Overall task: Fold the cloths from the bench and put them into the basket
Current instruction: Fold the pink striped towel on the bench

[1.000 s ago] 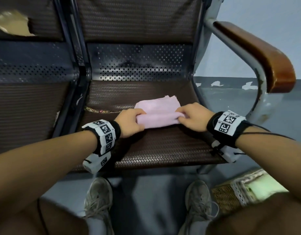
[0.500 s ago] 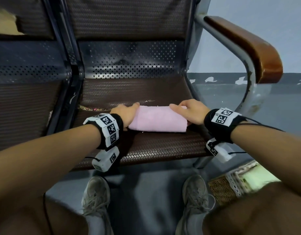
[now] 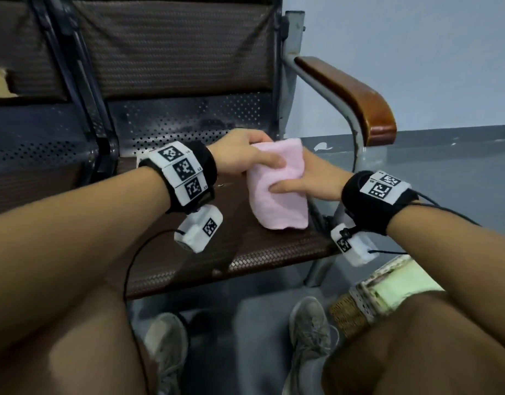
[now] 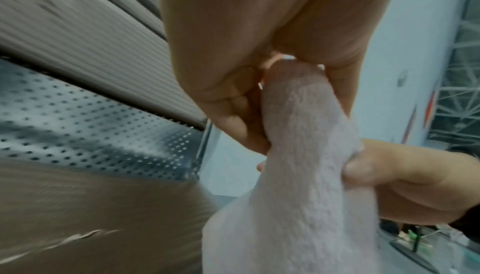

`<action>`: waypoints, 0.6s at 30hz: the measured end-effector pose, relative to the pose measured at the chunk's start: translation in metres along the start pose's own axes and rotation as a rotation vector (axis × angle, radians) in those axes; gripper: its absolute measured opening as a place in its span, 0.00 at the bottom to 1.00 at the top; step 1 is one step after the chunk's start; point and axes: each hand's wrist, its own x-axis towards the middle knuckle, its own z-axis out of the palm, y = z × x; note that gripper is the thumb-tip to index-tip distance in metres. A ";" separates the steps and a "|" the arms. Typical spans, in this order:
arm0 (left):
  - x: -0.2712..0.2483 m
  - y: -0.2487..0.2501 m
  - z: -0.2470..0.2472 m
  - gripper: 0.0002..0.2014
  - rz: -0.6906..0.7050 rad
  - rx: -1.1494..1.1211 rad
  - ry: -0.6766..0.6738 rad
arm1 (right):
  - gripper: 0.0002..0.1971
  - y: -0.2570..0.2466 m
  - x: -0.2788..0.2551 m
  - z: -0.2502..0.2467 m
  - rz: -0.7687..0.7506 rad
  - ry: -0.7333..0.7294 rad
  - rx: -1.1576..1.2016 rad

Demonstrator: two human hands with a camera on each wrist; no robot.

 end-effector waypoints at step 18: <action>0.004 0.071 0.318 0.15 -0.066 -0.131 -0.829 | 0.11 0.130 -0.309 -0.097 0.774 0.854 0.624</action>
